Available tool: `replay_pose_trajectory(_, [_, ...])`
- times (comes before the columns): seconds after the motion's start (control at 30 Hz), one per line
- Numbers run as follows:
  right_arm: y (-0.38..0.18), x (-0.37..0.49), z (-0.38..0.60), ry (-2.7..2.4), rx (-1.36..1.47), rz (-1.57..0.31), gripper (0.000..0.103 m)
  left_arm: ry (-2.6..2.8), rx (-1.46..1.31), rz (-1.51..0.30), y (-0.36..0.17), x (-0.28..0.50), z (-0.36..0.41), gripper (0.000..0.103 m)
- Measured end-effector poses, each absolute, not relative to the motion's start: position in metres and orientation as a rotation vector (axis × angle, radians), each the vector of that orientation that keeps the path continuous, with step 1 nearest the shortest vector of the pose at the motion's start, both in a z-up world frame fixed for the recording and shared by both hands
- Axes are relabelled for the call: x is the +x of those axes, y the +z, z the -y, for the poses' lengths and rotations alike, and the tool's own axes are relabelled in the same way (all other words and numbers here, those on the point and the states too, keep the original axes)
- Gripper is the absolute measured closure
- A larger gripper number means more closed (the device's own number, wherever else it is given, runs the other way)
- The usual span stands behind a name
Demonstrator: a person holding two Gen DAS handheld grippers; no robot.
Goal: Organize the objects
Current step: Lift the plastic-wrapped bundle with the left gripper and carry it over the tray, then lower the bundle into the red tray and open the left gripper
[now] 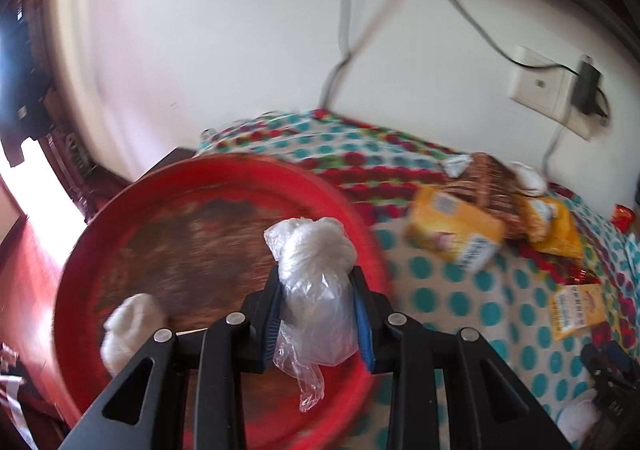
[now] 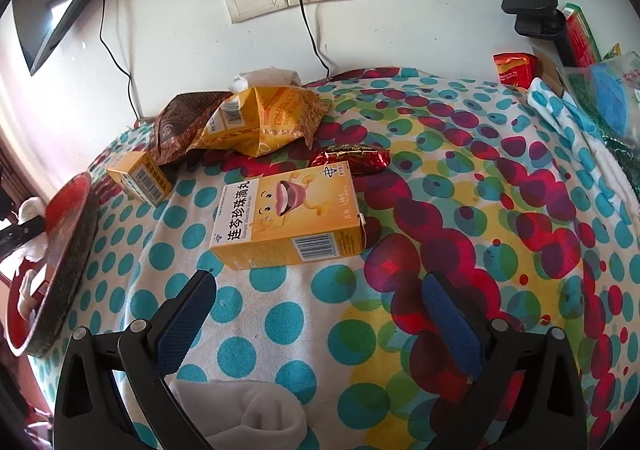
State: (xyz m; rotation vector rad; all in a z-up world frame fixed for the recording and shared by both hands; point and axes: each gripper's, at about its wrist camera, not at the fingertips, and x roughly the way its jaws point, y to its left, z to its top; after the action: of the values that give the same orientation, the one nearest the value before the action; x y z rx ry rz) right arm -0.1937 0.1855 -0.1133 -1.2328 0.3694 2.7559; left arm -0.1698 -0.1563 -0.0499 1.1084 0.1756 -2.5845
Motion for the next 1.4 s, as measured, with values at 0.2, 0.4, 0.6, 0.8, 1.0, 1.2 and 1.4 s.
replay_pose_trajectory(0.2, [-0.113,-0.195,-0.178,2.723,-1.222,-0.32,0.0,-2.461,1.123,-0.249,-0.062,-0.151,0.219,0.072])
replay_pose_trajectory(0.4, [-0.111,-0.197,-0.166,2.722,-1.216,-0.247,0.0,-2.339,1.14,-0.306,-0.064,-0.153,0.268,0.071])
replay_pose_trajectory(0.6, [-0.112,-0.2,-0.161,2.717,-1.225,-0.221,0.0,-2.265,1.167,-0.311,-0.069,-0.167,0.292,0.071])
replay_pose_trajectory(0.8, [-0.112,-0.201,-0.159,2.705,-1.221,-0.224,0.0,-2.23,1.204,-0.323,-0.08,-0.176,0.304,0.071])
replay_pose_trajectory(1.0, [-0.112,-0.202,-0.158,2.68,-1.222,-0.233,0.0,-2.209,1.234,-0.383,-0.093,-0.185,0.312,0.069])
replay_pose_trajectory(1.2, [-0.113,-0.203,-0.157,2.676,-1.226,-0.23,0.0,-2.19,1.223,-0.392,-0.093,-0.189,0.316,0.067])
replay_pose_trajectory(1.4, [-0.113,-0.205,-0.155,2.664,-1.223,-0.233,0.0,-2.186,1.23,-0.399,-0.094,-0.189,0.317,0.051])
